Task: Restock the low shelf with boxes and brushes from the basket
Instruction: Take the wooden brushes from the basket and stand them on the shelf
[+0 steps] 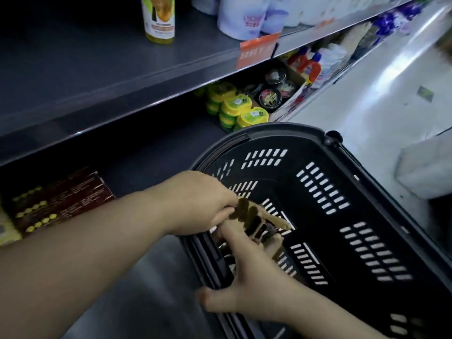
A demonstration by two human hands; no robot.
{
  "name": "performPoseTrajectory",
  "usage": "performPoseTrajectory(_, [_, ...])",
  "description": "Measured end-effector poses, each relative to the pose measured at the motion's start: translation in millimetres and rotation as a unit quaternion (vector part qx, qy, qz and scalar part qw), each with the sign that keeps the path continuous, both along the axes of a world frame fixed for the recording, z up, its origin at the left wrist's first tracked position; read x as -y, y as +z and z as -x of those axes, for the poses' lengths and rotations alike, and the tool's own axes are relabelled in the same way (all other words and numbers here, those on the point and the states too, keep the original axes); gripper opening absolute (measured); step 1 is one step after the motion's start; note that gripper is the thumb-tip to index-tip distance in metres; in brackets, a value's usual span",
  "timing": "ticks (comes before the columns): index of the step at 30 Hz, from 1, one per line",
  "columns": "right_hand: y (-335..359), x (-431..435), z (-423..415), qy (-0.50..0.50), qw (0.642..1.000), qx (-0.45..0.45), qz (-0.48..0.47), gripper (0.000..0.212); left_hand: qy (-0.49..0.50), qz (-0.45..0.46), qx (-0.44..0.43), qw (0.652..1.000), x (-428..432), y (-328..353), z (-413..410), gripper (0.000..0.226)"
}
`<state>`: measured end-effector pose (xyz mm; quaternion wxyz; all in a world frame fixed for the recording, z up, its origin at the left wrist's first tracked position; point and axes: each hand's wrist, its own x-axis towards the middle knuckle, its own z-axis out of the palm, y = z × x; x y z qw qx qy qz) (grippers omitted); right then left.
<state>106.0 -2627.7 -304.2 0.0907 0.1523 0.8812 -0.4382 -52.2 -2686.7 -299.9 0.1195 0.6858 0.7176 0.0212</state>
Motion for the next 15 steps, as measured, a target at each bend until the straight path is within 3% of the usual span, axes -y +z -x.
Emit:
performPoseTrajectory(2, [3.0,-7.7,-4.7,0.018,0.999,-0.014,0.029,0.066,0.003,0.023,0.015,1.0,-7.7,-2.6,-6.6,0.026])
performPoseTrajectory(6, [-2.4,-34.4,-14.0,0.005,0.989,0.022,0.148,0.047,0.051,0.003,-0.005,0.999,-20.6,-7.0,-14.1,0.025])
performPoseTrajectory(8, [-17.6,-54.2,-14.3,-0.058,0.964,0.079,0.247,0.032,0.08,0.001,-0.008,0.997,-24.5,-9.4,-16.5,0.027])
performPoseTrajectory(9, [-32.4,-65.8,-12.2,-0.109,0.956,0.099,0.253,0.025,0.087,0.003,-0.01,0.996,-25.7,-11.0,-17.3,0.028])
performPoseTrajectory(12, [-91.8,-100.9,1.4,-0.231,0.953,0.143,0.133,0.014,0.085,0.025,-0.026,0.996,-29.6,-14.2,-17.3,0.034])
performPoseTrajectory(15, [-153.0,-120.8,14.8,-0.192,0.962,0.193,0.032,0.006,0.08,0.045,-0.045,0.995,-36.6,-15.5,-17.3,0.039])
